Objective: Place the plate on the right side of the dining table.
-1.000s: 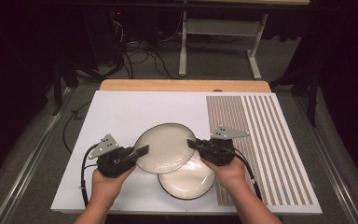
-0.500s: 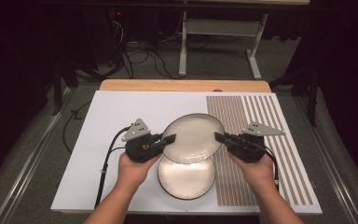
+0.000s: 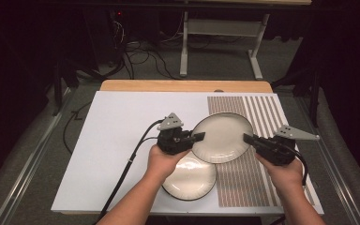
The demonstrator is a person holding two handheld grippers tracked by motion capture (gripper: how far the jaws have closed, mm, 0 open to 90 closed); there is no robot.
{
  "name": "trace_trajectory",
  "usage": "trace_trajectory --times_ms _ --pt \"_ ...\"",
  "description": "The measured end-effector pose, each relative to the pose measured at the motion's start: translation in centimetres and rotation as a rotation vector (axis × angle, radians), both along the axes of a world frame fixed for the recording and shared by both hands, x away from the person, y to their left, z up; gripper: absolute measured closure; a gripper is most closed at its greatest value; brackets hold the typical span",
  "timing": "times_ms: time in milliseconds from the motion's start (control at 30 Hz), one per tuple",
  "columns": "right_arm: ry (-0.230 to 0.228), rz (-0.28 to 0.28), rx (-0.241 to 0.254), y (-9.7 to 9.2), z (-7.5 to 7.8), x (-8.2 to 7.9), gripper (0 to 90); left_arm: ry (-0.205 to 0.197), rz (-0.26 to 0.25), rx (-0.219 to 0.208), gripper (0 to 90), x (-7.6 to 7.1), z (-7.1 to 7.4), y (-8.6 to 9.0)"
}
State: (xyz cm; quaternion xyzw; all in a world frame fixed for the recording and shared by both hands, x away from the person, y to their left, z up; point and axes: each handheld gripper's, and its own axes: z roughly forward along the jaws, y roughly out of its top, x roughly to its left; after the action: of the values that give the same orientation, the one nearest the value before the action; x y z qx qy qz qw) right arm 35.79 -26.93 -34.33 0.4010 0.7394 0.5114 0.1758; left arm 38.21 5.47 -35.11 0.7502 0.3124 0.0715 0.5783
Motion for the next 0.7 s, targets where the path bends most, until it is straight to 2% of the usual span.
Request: trace_trajectory --times_ms 100,167,300,700 --pt "0.012 -0.032 0.004 -1.9 -0.4 0.0 85.9 0.017 -0.022 0.014 77.4 0.9 -0.2 -1.6" --pt "0.014 -0.038 0.005 -2.2 -0.4 0.0 85.8 0.023 -0.03 0.02 77.4 1.2 -0.3 -2.4" --pt "0.025 -0.073 0.012 -4.1 -0.8 0.0 85.8 0.029 -0.051 0.041 77.1 2.1 -0.3 -4.5" --pt "0.039 -0.139 0.007 -7.6 -1.2 0.0 85.8 0.047 -0.089 0.063 76.0 3.9 -0.6 -8.5"
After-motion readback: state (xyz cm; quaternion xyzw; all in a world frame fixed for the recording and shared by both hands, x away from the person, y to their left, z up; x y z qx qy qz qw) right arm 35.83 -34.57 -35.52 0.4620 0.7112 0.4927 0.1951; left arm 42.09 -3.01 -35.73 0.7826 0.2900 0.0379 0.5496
